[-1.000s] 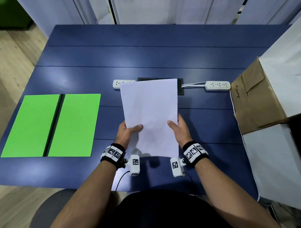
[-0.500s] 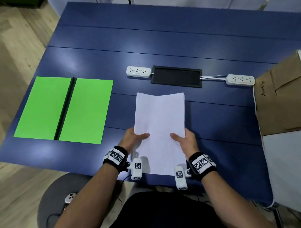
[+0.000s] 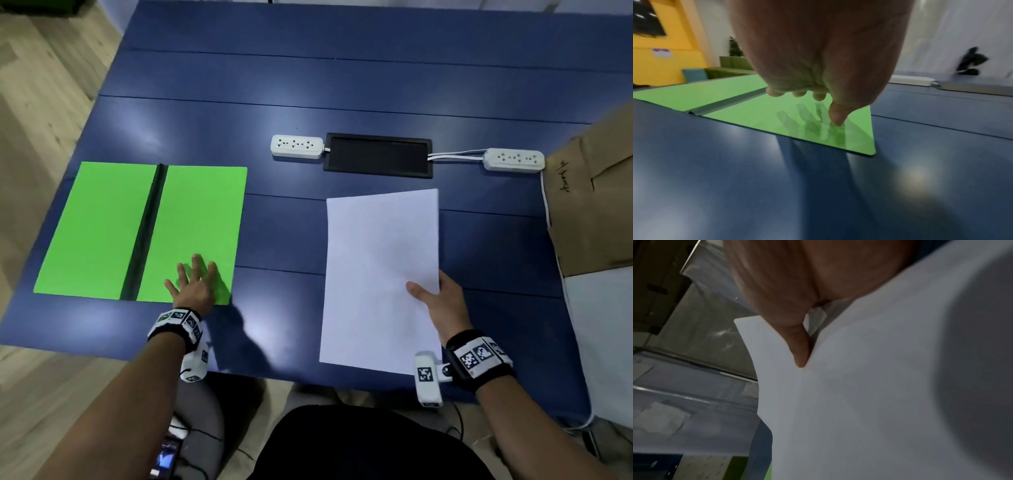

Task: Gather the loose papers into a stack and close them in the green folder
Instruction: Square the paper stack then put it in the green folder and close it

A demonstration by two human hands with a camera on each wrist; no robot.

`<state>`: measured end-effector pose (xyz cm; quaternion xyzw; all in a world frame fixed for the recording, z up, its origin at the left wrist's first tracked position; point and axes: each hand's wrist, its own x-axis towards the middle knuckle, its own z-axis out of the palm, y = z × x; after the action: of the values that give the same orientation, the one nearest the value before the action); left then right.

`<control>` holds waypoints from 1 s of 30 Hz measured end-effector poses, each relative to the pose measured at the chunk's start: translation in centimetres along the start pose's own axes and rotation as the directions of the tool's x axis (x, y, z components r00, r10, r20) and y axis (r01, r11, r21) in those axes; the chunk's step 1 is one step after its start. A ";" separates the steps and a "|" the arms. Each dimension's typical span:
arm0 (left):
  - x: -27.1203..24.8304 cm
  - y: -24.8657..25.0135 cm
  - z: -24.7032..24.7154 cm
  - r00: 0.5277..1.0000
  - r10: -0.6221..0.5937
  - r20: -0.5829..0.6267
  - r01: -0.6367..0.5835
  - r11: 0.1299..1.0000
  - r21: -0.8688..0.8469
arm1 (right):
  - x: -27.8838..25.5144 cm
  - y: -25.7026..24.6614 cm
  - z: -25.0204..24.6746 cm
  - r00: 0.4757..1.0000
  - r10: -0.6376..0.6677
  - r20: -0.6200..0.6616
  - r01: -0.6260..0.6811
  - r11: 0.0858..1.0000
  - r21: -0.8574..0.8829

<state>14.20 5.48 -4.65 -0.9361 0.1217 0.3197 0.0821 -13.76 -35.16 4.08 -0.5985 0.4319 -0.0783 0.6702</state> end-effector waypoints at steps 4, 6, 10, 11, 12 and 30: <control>-3.0 3.6 1.6 0.983 0.181 -0.023 -0.180 0.983 0.042 | 0.0 0.5 -0.9 0.999 0.029 -0.044 -0.027 0.999 0.044; -4.8 6.4 2.9 0.961 0.274 -0.033 -0.273 0.961 0.041 | 0.0 0.7 -1.2 0.999 0.037 -0.037 -0.036 0.998 0.047; -8.6 13.1 4.6 0.909 0.416 0.015 -0.415 0.908 -0.052 | 0.0 1.0 -1.6 0.998 0.053 -0.025 -0.052 0.998 0.037; -9.5 14.6 4.8 0.893 0.449 0.030 -0.446 0.892 -0.079 | 0.0 1.1 -1.7 0.998 0.057 -0.024 -0.056 0.998 0.035; -10.2 16.0 5.1 0.875 0.482 0.043 -0.475 0.873 -0.106 | 0.0 1.2 -1.8 0.998 0.063 -0.023 -0.063 0.998 0.032; -6.5 9.7 3.4 0.991 0.132 0.033 -0.120 0.964 -0.239 | 3.6 3.9 4.0 0.992 0.118 0.053 -0.119 0.993 0.017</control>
<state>4.55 -1.83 -4.06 -0.9215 0.1402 0.3592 -0.0474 -10.50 -33.42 -1.42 -0.5668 0.4485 -0.0271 0.6905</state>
